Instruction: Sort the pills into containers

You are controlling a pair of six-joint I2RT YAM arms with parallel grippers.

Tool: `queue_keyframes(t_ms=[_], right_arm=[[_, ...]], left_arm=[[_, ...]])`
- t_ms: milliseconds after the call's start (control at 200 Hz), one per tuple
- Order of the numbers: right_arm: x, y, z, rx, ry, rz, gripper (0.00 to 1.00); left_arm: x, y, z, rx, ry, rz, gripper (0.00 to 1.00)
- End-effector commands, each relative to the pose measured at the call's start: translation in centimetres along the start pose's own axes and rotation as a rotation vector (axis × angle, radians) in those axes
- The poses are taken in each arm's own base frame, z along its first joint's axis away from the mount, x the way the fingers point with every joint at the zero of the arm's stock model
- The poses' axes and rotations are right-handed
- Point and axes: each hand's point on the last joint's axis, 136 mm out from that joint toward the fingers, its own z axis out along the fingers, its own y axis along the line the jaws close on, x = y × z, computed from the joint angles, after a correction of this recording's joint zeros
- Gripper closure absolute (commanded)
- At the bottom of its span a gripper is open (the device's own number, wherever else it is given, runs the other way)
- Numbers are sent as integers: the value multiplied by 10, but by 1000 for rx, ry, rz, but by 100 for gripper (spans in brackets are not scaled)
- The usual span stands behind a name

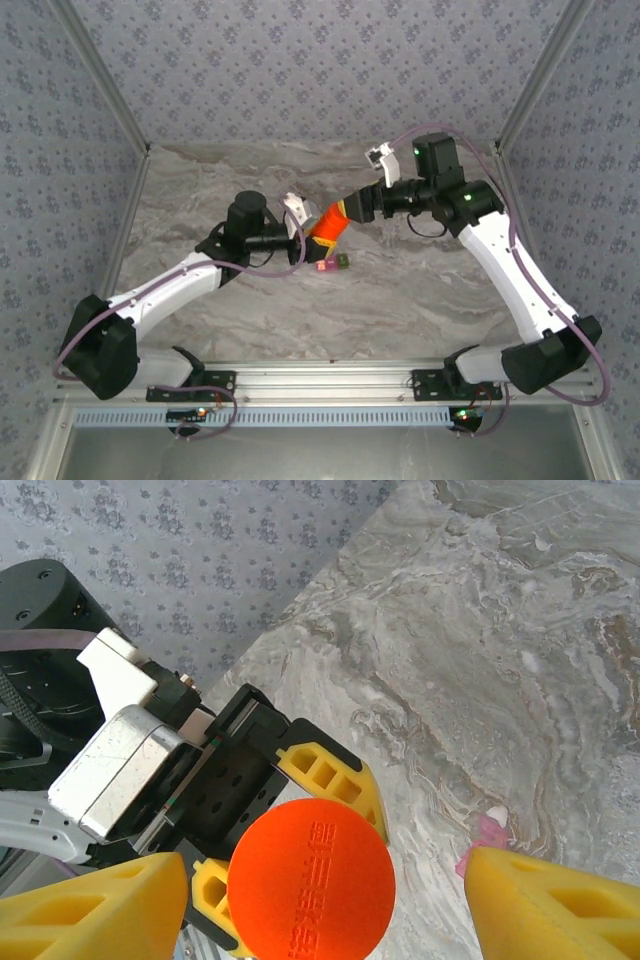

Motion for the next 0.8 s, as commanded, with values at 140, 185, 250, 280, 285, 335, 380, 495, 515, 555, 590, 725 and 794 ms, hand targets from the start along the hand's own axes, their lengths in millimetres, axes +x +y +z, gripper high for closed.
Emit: queue_keyframes(t_ms=[140, 185, 250, 280, 285, 335, 380, 495, 515, 555, 590, 725, 794], right_arm=[[7, 8, 11, -60, 55, -30, 24], [7, 8, 13, -64, 62, -31, 24], [9, 9, 15, -71, 71, -29, 24], [10, 11, 17, -77, 78, -30, 24], [10, 11, 17, -78, 79, -31, 24], [12, 12, 19, -82, 90, -31, 25], [14, 13, 20, -87, 98, -33, 25], [18, 12, 25, -89, 119, -29, 27], [19, 12, 26, -89, 122, -28, 29], [19, 11, 26, -89, 123, -26, 31], [19, 12, 26, -89, 125, -25, 35], [19, 10, 26, -87, 124, -18, 38], [18, 11, 24, -88, 120, -16, 38]], left_arm=[[-22, -8, -2, 39, -44, 38, 100], [-21, -8, -2, 39, -44, 39, 100], [-21, -8, -2, 39, -43, 39, 100], [-21, -7, -1, 39, -42, 38, 100], [-21, -7, -1, 39, -43, 39, 100], [-21, -8, -1, 40, -42, 37, 100], [-20, -8, 0, 41, -40, 37, 100], [-19, -7, 0, 42, -38, 34, 100], [-19, -7, 0, 43, -38, 34, 100], [-19, -8, 0, 43, -38, 35, 100], [-20, -8, 0, 42, -40, 36, 100], [-21, -8, 0, 44, -43, 39, 100], [-21, -8, 0, 45, -43, 38, 100]])
